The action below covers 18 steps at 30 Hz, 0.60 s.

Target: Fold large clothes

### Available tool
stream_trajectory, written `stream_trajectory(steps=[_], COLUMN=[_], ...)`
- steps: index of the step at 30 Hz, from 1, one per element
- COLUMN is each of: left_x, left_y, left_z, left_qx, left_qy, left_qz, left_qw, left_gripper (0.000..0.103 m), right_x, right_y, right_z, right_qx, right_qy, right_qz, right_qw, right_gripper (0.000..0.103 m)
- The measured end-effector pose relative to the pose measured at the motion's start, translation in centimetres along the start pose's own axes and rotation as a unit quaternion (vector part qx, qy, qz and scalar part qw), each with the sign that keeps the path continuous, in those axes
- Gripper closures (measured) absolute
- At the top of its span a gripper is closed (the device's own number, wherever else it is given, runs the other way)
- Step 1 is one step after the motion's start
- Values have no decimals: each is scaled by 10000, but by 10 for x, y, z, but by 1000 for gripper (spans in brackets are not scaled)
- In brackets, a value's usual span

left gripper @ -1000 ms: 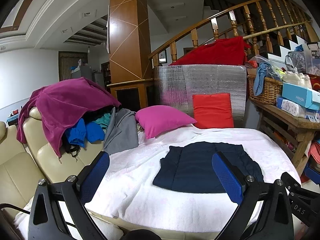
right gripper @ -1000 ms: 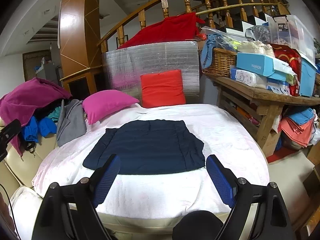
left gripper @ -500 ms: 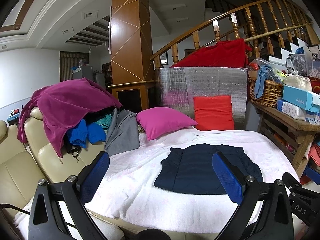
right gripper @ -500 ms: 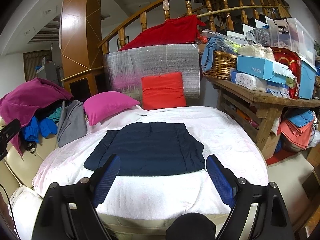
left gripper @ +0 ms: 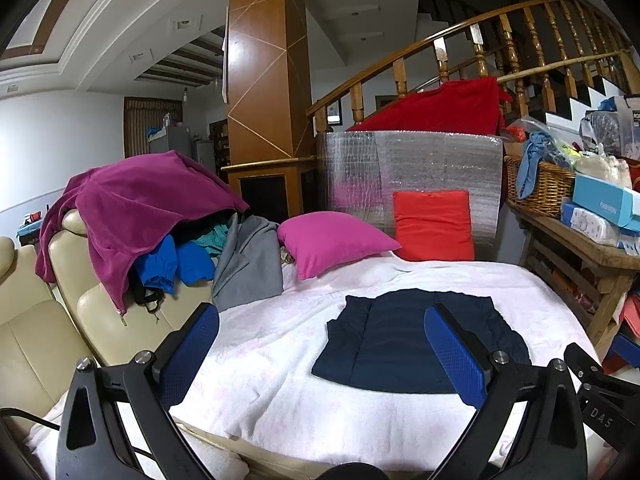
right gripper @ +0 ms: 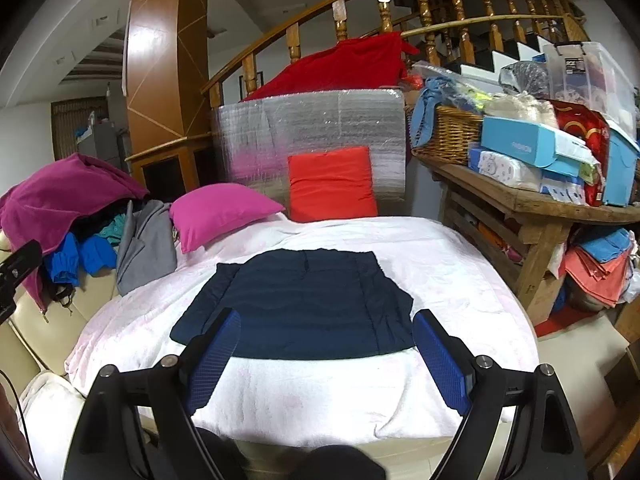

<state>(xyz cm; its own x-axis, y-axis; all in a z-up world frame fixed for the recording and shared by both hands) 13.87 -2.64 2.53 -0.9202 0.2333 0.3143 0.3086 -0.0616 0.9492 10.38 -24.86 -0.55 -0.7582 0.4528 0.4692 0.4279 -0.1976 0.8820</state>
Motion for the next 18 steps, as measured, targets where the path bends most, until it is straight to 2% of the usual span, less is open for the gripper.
stream_trajectory(steps=[8, 12, 16, 18], left_x=[-36, -67, -104, -140], left_y=[0, -5, -11, -20], left_z=[16, 29, 52, 83], left_qx=[115, 257, 566, 898], left_qy=[67, -7, -217, -97], left_qz=[171, 381, 513, 706], left_qw=[9998, 9989, 9968, 9934], left_gripper=[1, 1, 1, 1], right_x=[-35, -60, -97, -122], right_y=[8, 11, 19, 21], right_z=[24, 27, 12, -6], right_qx=[109, 22, 39, -61], right_qy=[33, -71, -348, -610], right_qz=[144, 251, 356, 424], right_qw=[9998, 9997, 9988, 9972], right_gripper=[13, 13, 13, 13])
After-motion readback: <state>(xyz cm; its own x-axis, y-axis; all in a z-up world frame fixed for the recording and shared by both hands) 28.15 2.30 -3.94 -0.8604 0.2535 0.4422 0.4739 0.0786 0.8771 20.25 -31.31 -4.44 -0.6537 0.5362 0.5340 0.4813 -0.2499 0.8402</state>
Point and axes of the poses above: each gripper's, at about its wrist camera, not at the fingertips, and x roughly against the way its jaws point, z to its left, y to its top, the point moved 8 cm from there along -x, roughly the way its jaws point, and after that the axes turned 13 degrees about -y, right-handed, at the moved point
